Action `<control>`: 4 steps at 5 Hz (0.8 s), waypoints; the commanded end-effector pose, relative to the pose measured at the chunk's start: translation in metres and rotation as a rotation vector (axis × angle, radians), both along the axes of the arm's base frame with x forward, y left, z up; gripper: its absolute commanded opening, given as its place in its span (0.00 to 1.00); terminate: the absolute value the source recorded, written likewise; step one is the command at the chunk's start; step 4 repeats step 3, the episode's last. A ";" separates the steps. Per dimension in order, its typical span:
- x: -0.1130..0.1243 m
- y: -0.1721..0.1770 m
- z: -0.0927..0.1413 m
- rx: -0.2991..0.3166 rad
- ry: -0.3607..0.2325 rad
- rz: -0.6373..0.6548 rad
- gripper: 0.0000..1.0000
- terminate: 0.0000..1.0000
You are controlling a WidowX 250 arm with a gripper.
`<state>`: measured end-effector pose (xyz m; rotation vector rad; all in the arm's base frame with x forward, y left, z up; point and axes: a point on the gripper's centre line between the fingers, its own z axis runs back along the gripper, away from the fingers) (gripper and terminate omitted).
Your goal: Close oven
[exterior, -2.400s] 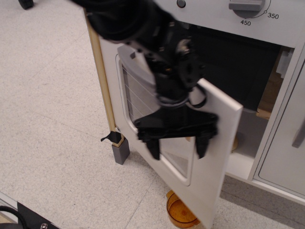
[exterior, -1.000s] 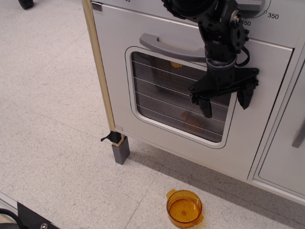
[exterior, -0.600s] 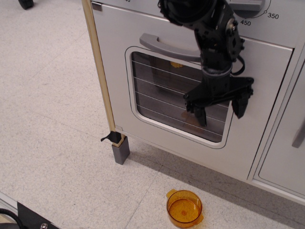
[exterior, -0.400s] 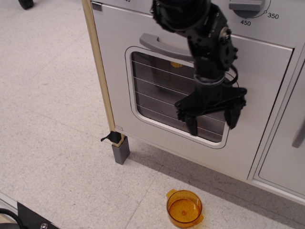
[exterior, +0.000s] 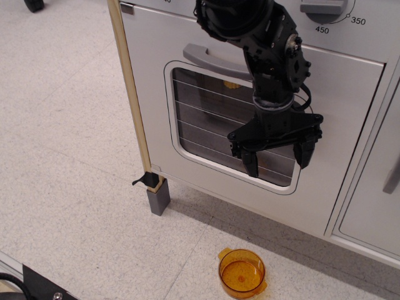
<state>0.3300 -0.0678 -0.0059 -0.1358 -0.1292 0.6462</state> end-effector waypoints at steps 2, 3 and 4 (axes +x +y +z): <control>0.015 0.008 0.026 -0.009 -0.065 0.000 1.00 0.00; 0.015 0.008 0.026 -0.009 -0.065 0.000 1.00 1.00; 0.015 0.008 0.026 -0.009 -0.065 0.000 1.00 1.00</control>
